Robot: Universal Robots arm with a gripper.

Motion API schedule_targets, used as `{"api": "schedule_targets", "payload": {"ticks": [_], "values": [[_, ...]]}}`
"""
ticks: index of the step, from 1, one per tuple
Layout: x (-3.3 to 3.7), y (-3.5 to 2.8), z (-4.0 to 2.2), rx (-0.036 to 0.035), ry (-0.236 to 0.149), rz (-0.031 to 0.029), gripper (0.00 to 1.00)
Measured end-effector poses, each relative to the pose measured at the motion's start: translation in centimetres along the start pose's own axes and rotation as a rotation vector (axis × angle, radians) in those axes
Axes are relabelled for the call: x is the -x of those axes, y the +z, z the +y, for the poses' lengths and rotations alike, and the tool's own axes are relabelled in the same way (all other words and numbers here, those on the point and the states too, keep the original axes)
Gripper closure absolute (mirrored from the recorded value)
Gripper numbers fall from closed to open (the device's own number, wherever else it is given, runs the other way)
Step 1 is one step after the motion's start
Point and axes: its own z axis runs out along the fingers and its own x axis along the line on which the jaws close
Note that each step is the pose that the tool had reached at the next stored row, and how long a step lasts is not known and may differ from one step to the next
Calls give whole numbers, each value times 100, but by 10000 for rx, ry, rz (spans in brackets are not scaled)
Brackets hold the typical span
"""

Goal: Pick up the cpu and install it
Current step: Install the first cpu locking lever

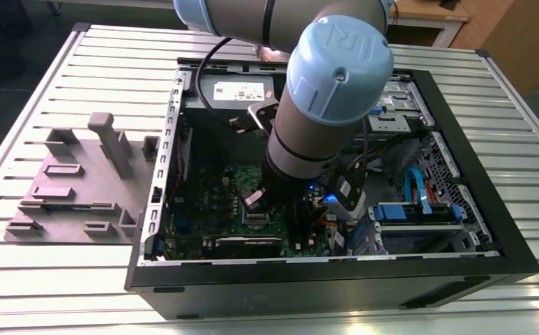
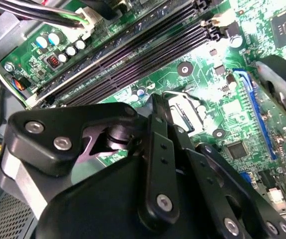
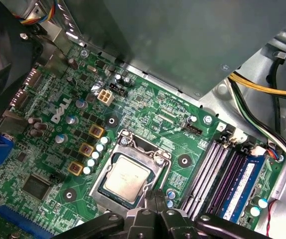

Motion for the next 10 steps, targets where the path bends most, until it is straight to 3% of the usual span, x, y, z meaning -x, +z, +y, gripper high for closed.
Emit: {"api": "schedule_targets", "payload": {"ticks": [5,10], "values": [[-5,0,3,-3,-3,-17,90],[-30,8,19,-49,-20,-133,90]]}}
